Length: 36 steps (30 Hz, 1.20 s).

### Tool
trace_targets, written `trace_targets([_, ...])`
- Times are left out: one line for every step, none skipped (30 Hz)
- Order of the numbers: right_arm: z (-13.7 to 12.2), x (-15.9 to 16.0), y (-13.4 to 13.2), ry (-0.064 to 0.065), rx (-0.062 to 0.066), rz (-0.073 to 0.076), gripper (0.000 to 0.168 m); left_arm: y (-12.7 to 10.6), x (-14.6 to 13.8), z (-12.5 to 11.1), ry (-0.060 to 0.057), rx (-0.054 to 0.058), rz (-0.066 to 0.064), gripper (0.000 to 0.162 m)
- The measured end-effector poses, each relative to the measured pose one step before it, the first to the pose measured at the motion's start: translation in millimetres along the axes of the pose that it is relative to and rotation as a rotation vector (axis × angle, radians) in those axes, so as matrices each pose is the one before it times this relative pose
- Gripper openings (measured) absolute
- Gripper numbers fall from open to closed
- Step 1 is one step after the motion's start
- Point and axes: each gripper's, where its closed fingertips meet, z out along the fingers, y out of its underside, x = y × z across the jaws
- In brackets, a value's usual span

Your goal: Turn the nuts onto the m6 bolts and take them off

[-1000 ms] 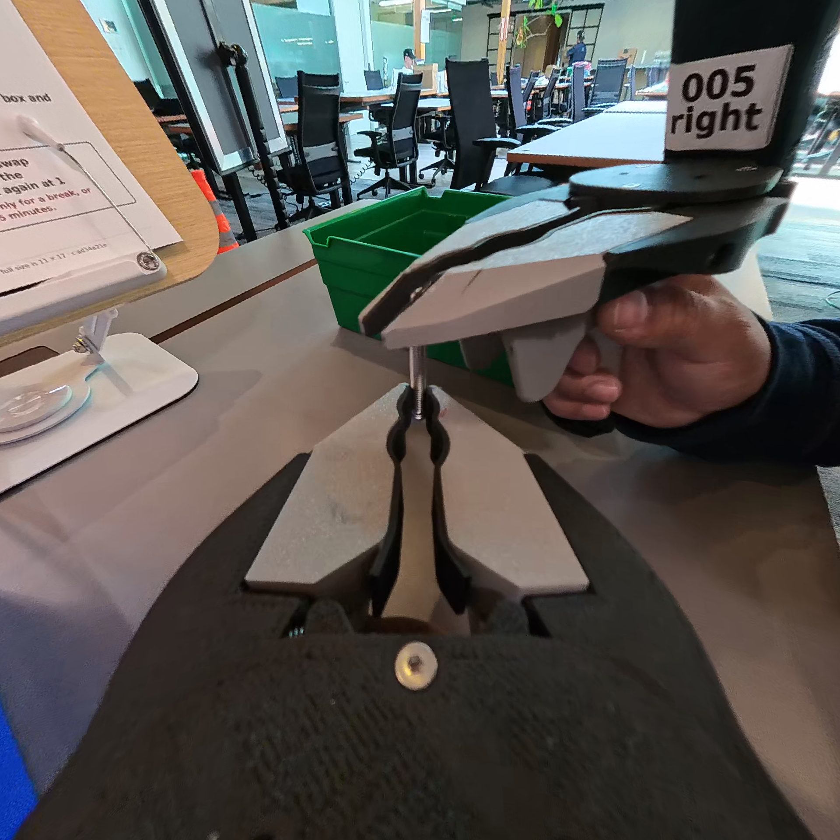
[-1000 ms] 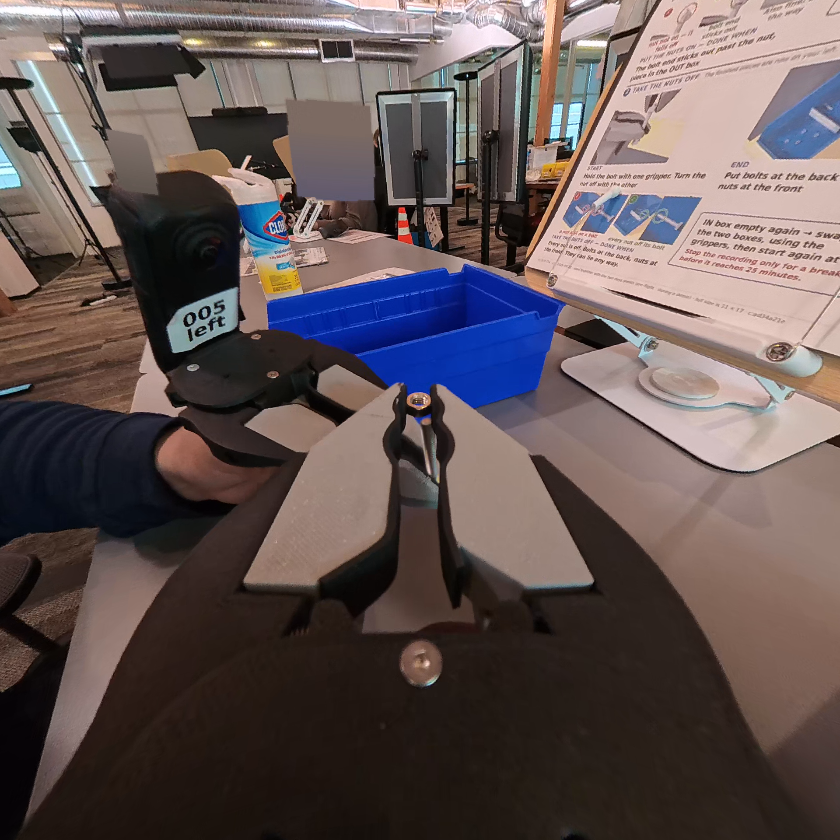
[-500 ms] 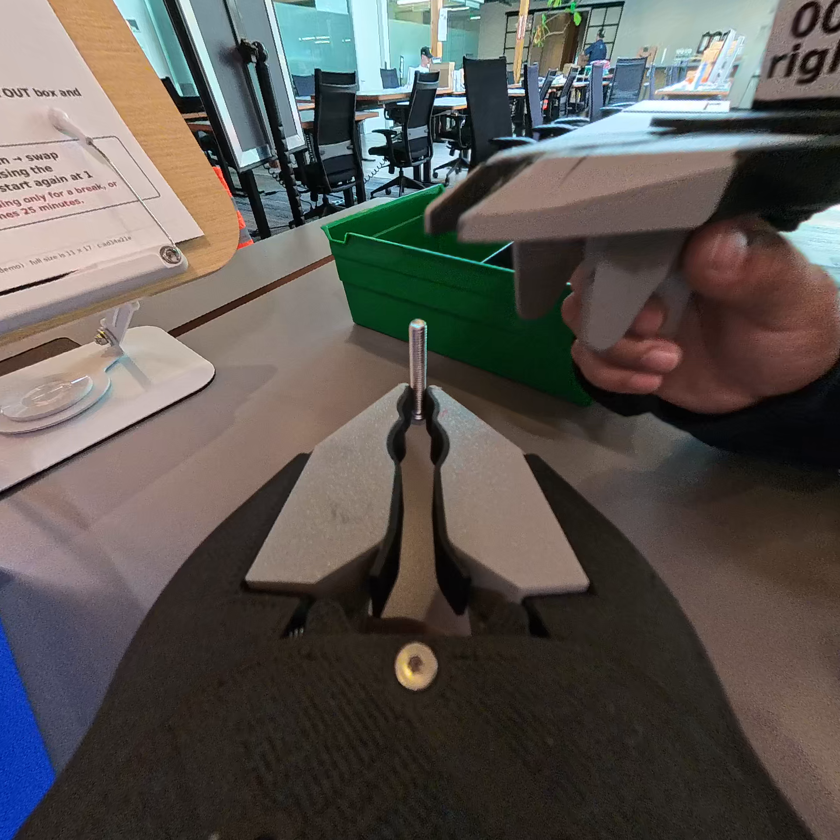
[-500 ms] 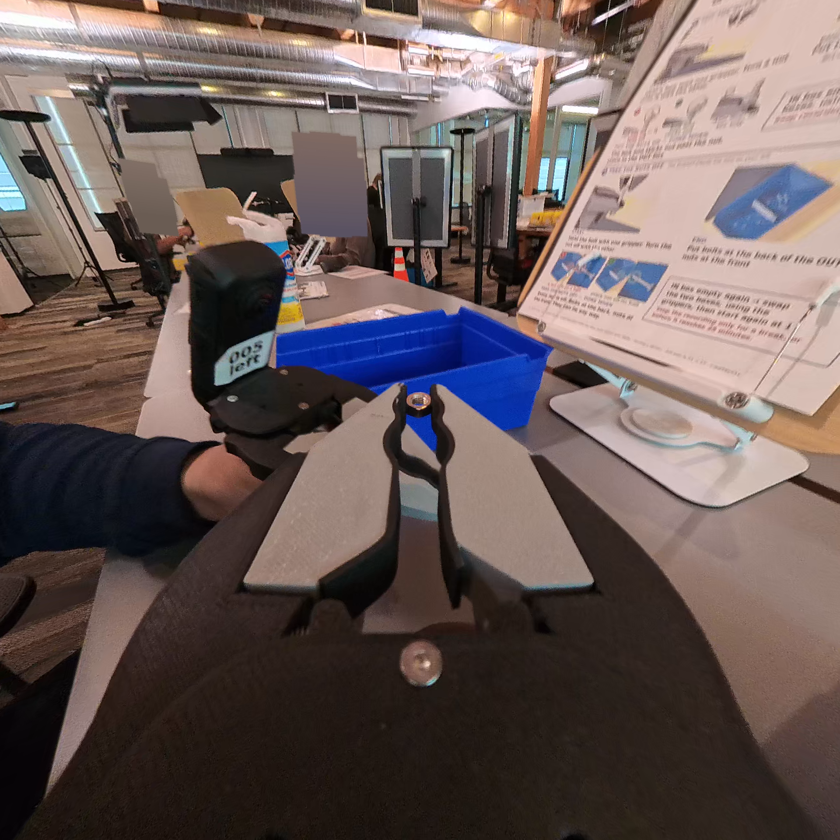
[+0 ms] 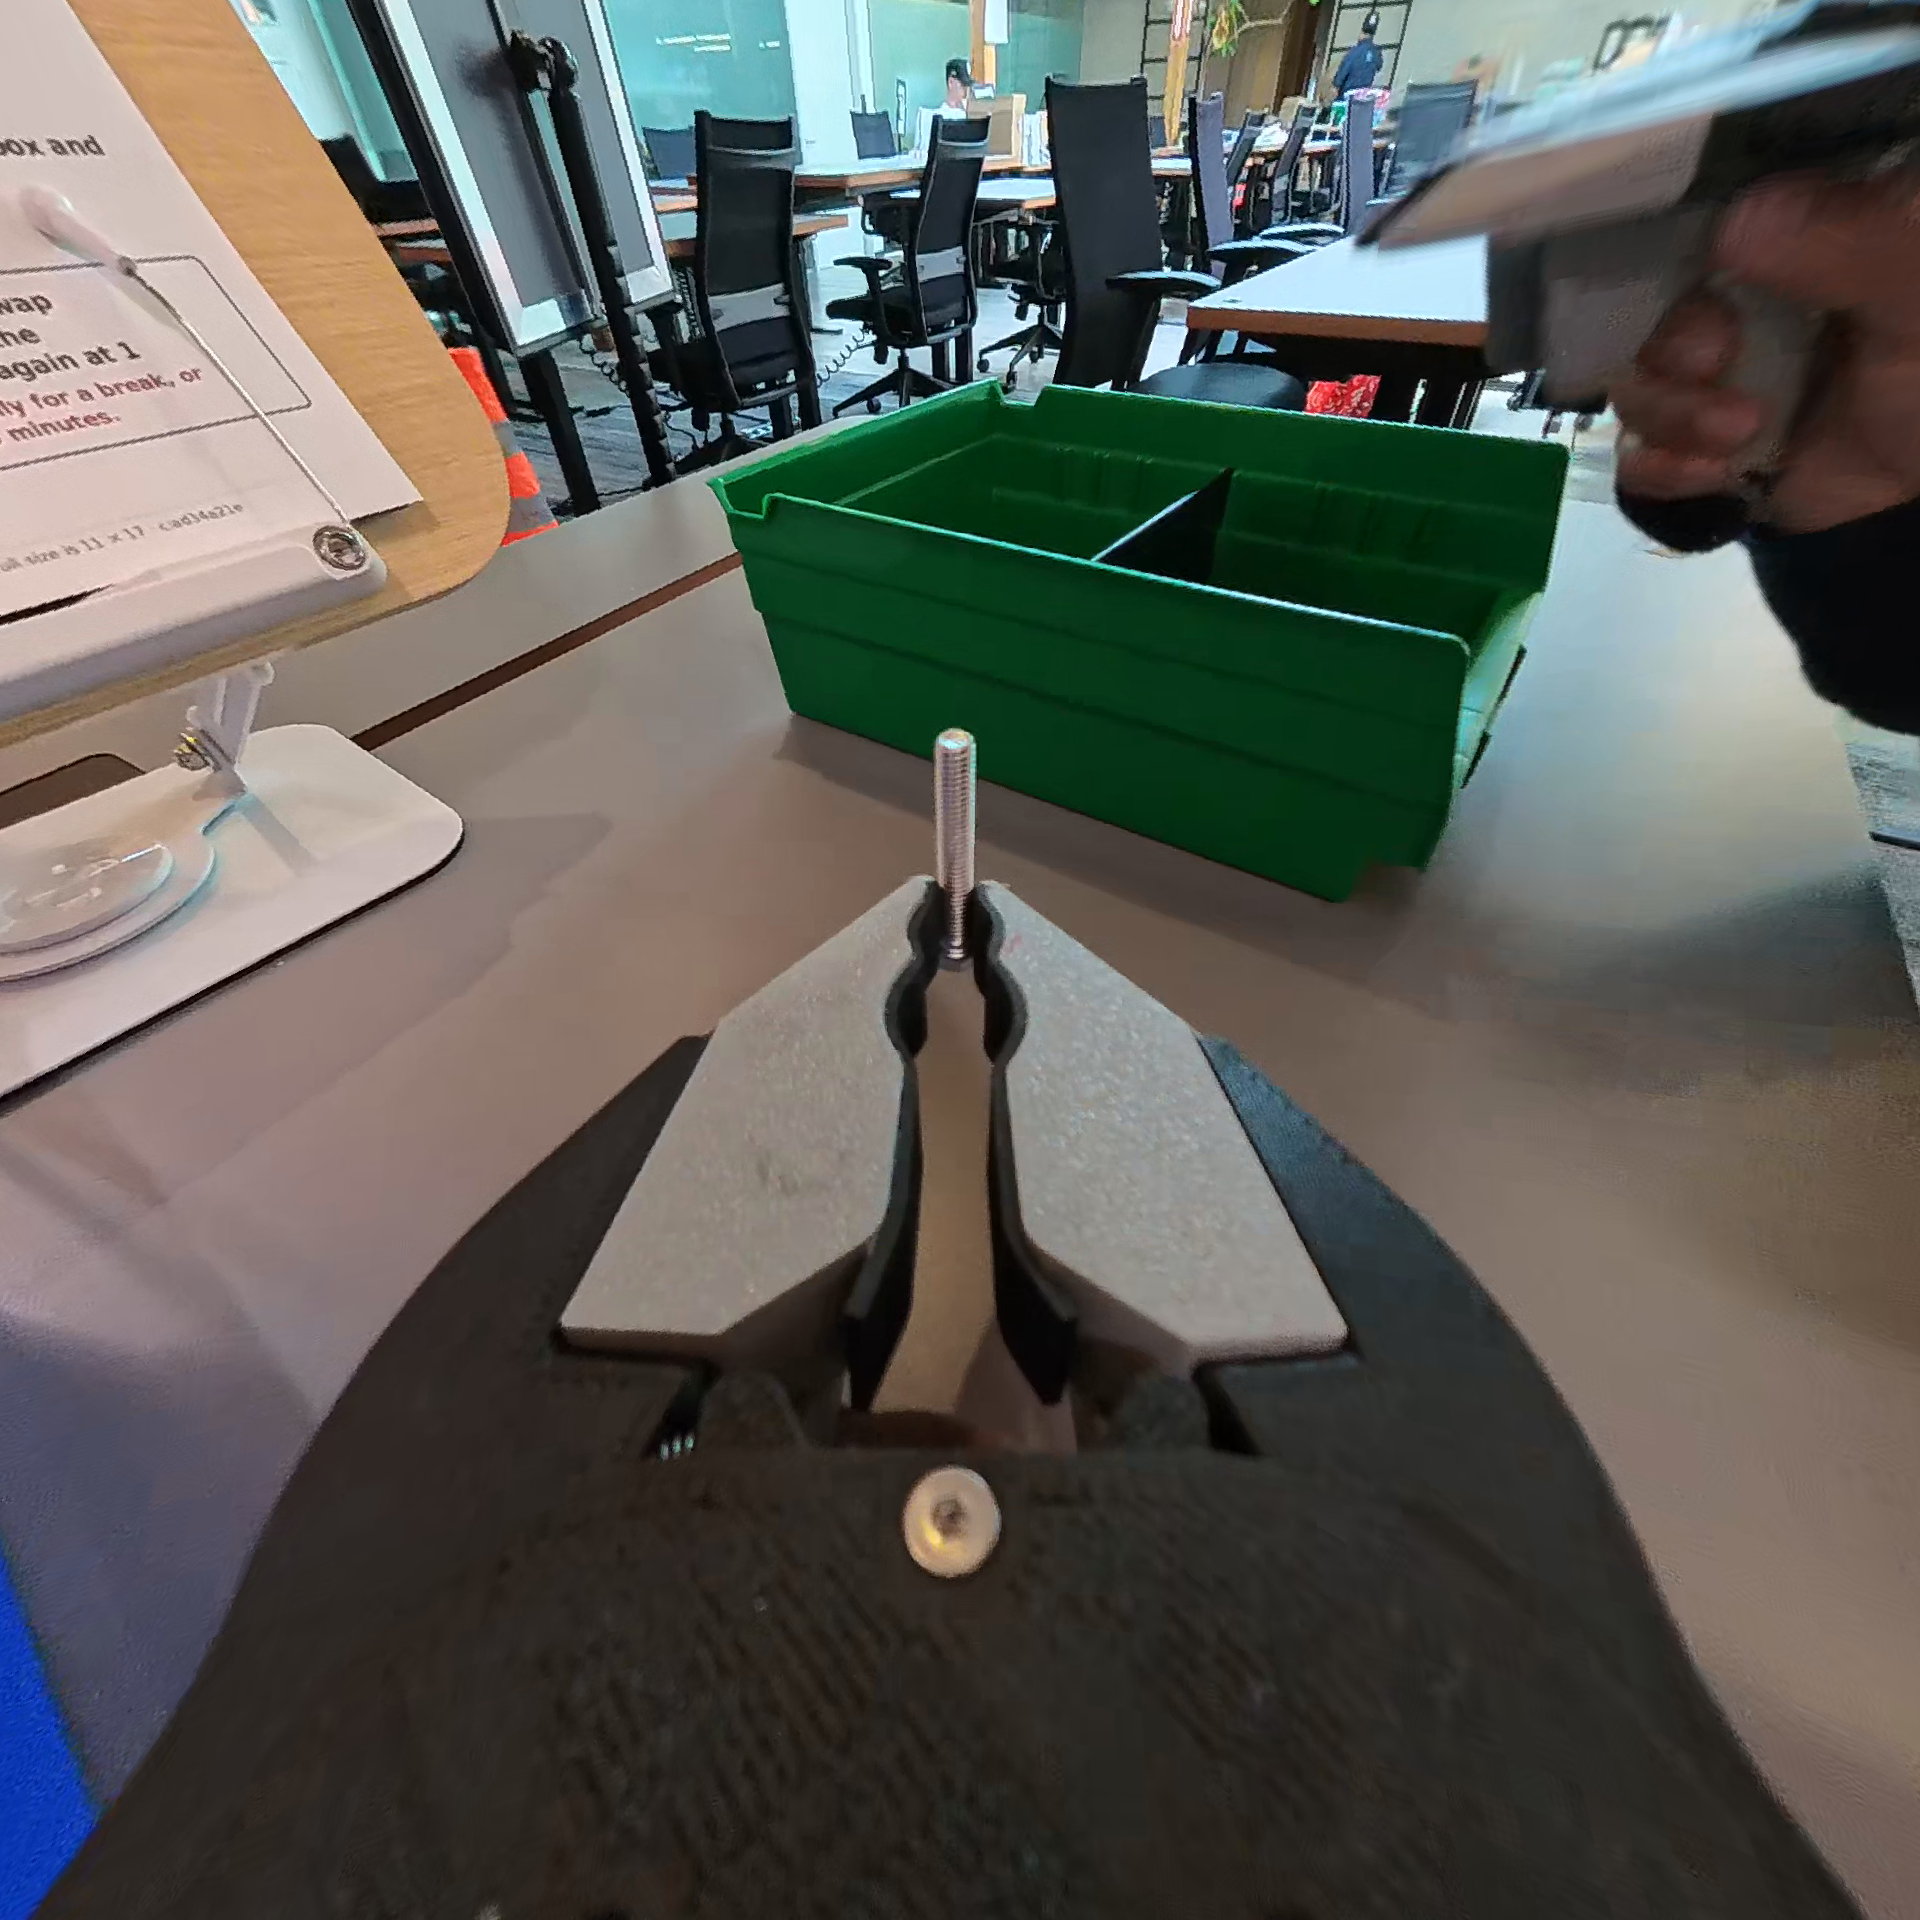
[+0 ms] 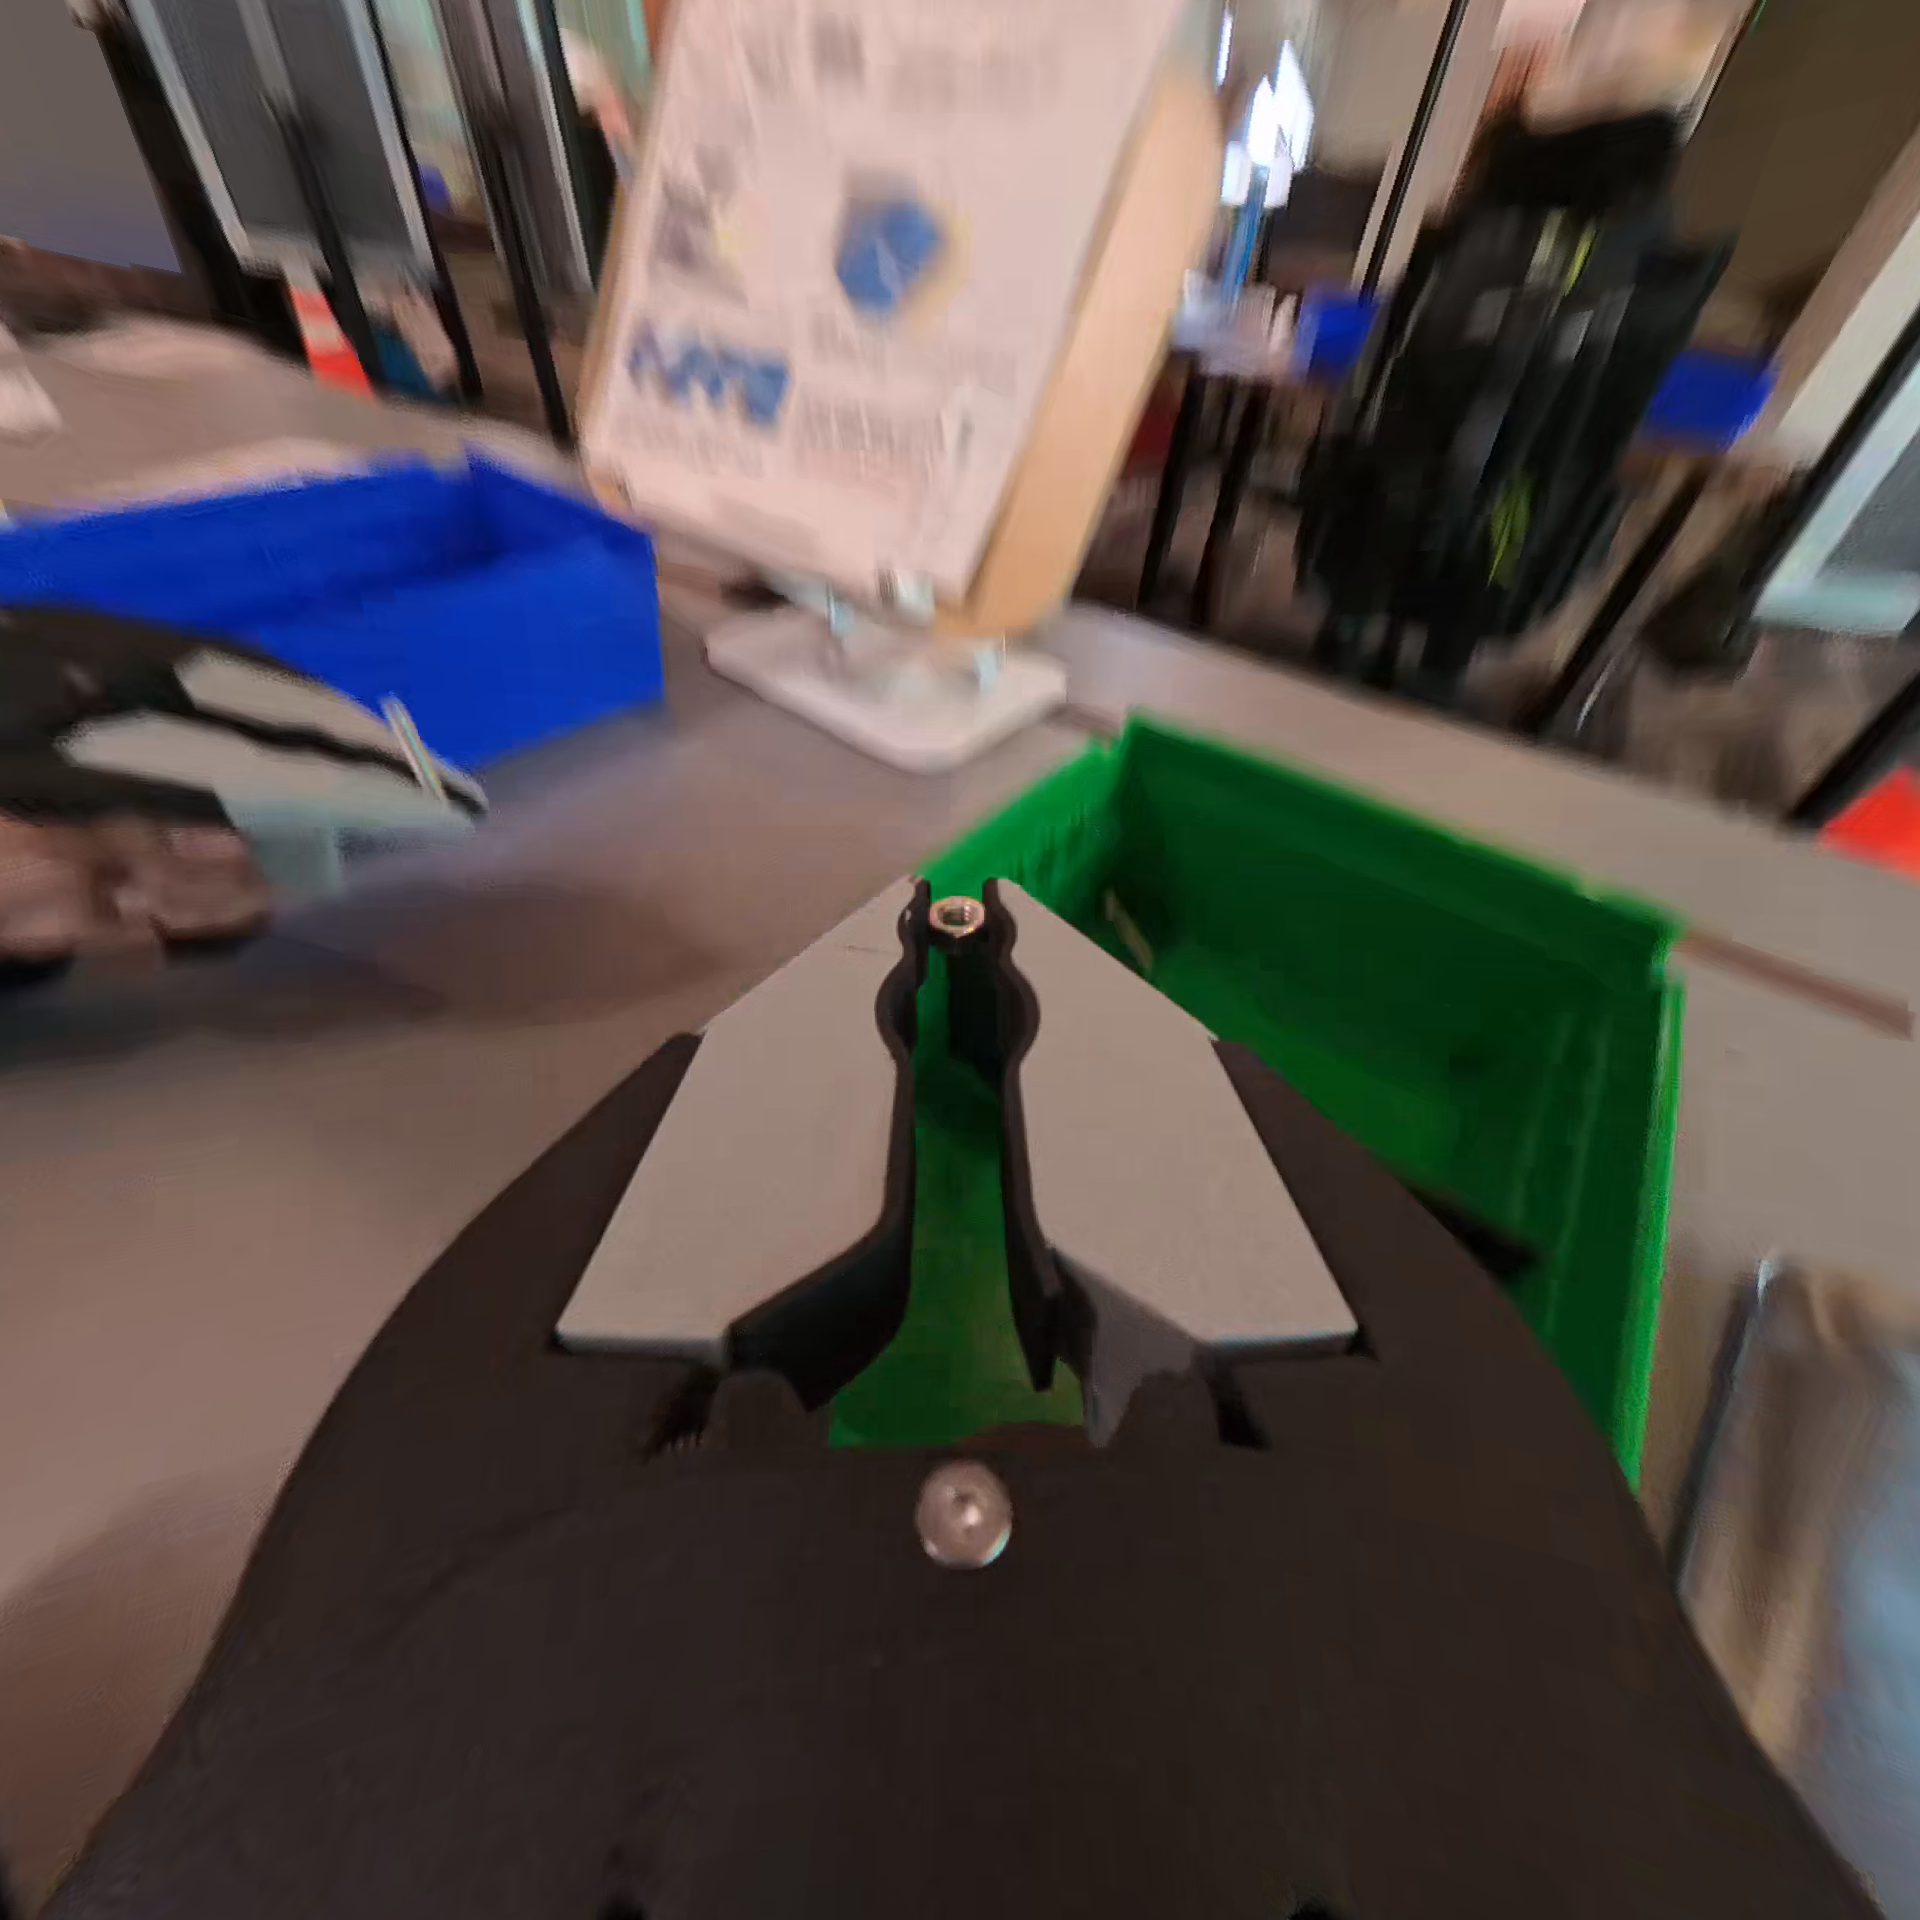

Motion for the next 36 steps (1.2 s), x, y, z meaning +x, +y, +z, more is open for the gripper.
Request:
trace_targets([0.88, 7.95, 24.82, 0.0066, -0.0963, 0.0259, 0.006, 0.77, 1.24, 0.77, 0.0035, -0.0028, 0.0014, 0.002])
trace_targets([3.68, 7.3, 23.39, 0.0119, -0.0908, 0.0229, 0.007, 1.11, 1.23, 0.86, 0.0037, -0.0041, 0.002, 0.002])
trace_targets([5.86, 3.65, 20.49, -0.0013, -0.0812, 0.02, 0.007, 1.14, 0.66, 0.79, 0.0014, -0.0041, 0.0025, 0.002])
trace_targets([6.96, 0.18, 16.49, -0.0133, -0.0694, 0.015, 0.011, 0.9, 0.21, 0.72, -0.0006, -0.0029, 0.0029, 0.002])
trace_targets([6.74, -1.12, 12.88, -0.0132, -0.0587, 0.0073, 0.014, 0.93, 0.09, 0.57, 0.0001, -0.0037, 0.003, 0.002])
trace_targets([5.07, -0.9, 8.24, -0.0032, -0.0431, -0.0039, 0.016, 0.93, -0.2, 0.46, 0.0, -0.0026, 0.0019, 0.002])
trace_targets([2.32, 0.12, 3.04, 0.011, -0.0209, -0.0134, 0.018, 0.67, -0.5, 0.14, -0.0021, -0.0015, 0.0011, 0.002])
trace_targets([-0.51, 0.57, -1.71, 0.018, 0.0007, -0.0168, 0.02, 0.43, -0.7, -0.07, -0.0019, -0.0016, 0.0003, 0.002])
trace_targets([-2.93, -0.15, -5.51, 0.0142, 0.0178, -0.0123, 0.02, -0.19, -0.46, -0.21, 0.0002, 0.0013, -0.001, 0.002])
trace_targets([-4.25, -2.4, -7.94, 0.0017, 0.0261, -0.002, 0.021, -0.88, 0.47, -0.33, 0.0045, 0.0045, -0.0018, 0.002])
trace_targets([-4.78, -5.98, -10.2, -0.0148, 0.033, 0.004, 0.022, -1.23, 1.41, -0.24, 0.0087, 0.0062, -0.0008, 0.002])
trace_targets([-4.47, -10.56, -12.26, -0.0317, 0.0419, 0.0024, 0.022, -0.8, 1.76, -0.07, 0.0076, 0.0023, 0.002, 0.002])
trace_targets([-3.05, -15.18, -13.77, -0.0477, 0.0499, -0.0019, 0.021, -0.22, 1.4, 0.23, 0.0024, -0.0006, 0.0048, 0.002])
trace_targets([-0.33, -19.12, -13.6, -0.0601, 0.0495, -0.009, 0.021, -0.23, 2.07, 0.31, 0.0049, 0.0, 0.0062, 0.002])
trace_targets([3.33, -20.16, -10.61, -0.0622, 0.0333, -0.0167, 0.022, -0.28, 2.76, 0.34, 0.009, 0.0002, 0.0065, 0.002])
trace_targets([6.3, -18.67, -7.69, -0.0537, 0.0157, -0.0198, 0.023, -0.94, 3.26, 0.26, 0.0119, 0.0056, 0.0086, 0.002])
trace_targets([8.6, -16.56, -6.52, -0.0442, 0.0124, -0.0188, 0.023, -1.66, 3.97, 0.01, 0.0151, 0.0106, 0.0107, 0.002])
trace_targets([10.26, -15.38, -5.98, -0.0434, 0.0127, -0.0159, 0.023, -1.82, 3.72, -0.09, 0.0123, 0.0086, 0.0113, 0.002])
trace_targets([11.44, -14.59, -5.06, -0.0476, 0.0103, -0.0096, 0.024, -0.94, 2.3, -0.13, 0.0036, 0.0015, 0.0113, 0.002])
trace_targets([12.24, -12.8, -4.7, -0.0461, 0.0126, -0.0016, 0.025, -0.51, 1.77, -0.04, 0.0, -0.0017, 0.0134, 0.002])
trace_targets([12.45, -9.61, -3.7, -0.038, 0.0114, 0.0036, 0.028, -0.84, 2.02, -0.08, 0.0019, 0.0, 0.0135, 0.002])
trace_targets([11.93, -5.7, -2.17, -0.0247, 0.0066, 0.0054, 0.029, -1.12, 2.5, -0.14, 0.0052, 0.0022, 0.0106, 0.002])
trace_targets([10.94, -1.57, -0.19, -0.0085, -0.0016, 0.0048, 0.029, -1.07, 2.85, -0.04, 0.0078, 0.0033, 0.0069, 0.002])
trace_targets([9.54, 0.5, 1.33, -0.0027, -0.0091, 0.0014, 0.028, -1.19, 2.53, -0.1, 0.0057, 0.0043, 0.0056, 0.002])
trace_targets([7.72, 0.8, 3.04, -0.0059, -0.0165, 0.002, 0.021, -0.84, 1.19, -0.23, -0.0007, 0.0006, 0.0041, 0.002])
trace_targets([5.65, -0.84, 4.22, -0.0174, -0.0229, 0.0038, 0.008, -0.37, -0.14, -0.31, -0.0071, -0.0026, 0.0029, 0.002])
trace_targets([2.63, 0.38, 0.52, -0.0066, -0.0023, 0.0039, 0.005, 0.66, -0.76, -0.22, -0.007, -0.0078, 0.0025, 0.002])
trace_targets([-0.57, 4.28, -1.66, 0.0223, 0.0086, -0.0044, 0.003, -0.65, -1.73, -0.46, -0.0099, 0.0041, -0.0035, 0.003])
trace_targets([-2.18, 4.29, -2.51, 0.0223, 0.0059, -0.0112, 0.002, -1.89, -3.1, -0.88, -0.0153, 0.0137, -0.0149, 0.003])
trace_targets([-2.34, 1.81, -2.12, 0.0033, -0.0005, 0.0, 0.002, -3.27, -3.95, -1.13, -0.0162, 0.0207, -0.0215, 0.005])
trace_targets([-1.89, 1.84, -2.28, -0.0002, -0.0007, 0.007, 0.002, -3.87, -0.63, -1.49, 0.0057, 0.022, -0.0201, 0.006])
trace_targets([-1.63, 2.83, -2.23, 0.0063, -0.0017, 0.0118, 0.003, -3.88, -0.26, -1.39, 0.0054, 0.0192, -0.0182, 0.009])
trace_targets([-1.26, 0.82, -2.35, -0.0057, -0.0013, 0.0166, 0.003, -3.51, 0.07, -1.39, 0.0012, 0.0145, -0.0119, 0.009])
trace_targets([-0.78, -0.4, -1.52, -0.0128, -0.0064, 0.021, 0.003, -2.92, 0.47, -1.29, -0.0003, 0.0108, -0.0031, 0.012])
trace_targets([-0.32, 0.36, 0.56, -0.0089, -0.0187, 0.0185, 0.003, -2.39, 0.61, -0.97, -0.0027, 0.0062, 0.0016, 0.017])
trace_targets([-0.43, 2.89, 1.09, 0.0086, -0.018, 0.0112, 0.002, -3.1, 1.62, -0.75, 0.0059, 0.0143, -0.0001, 0.024])
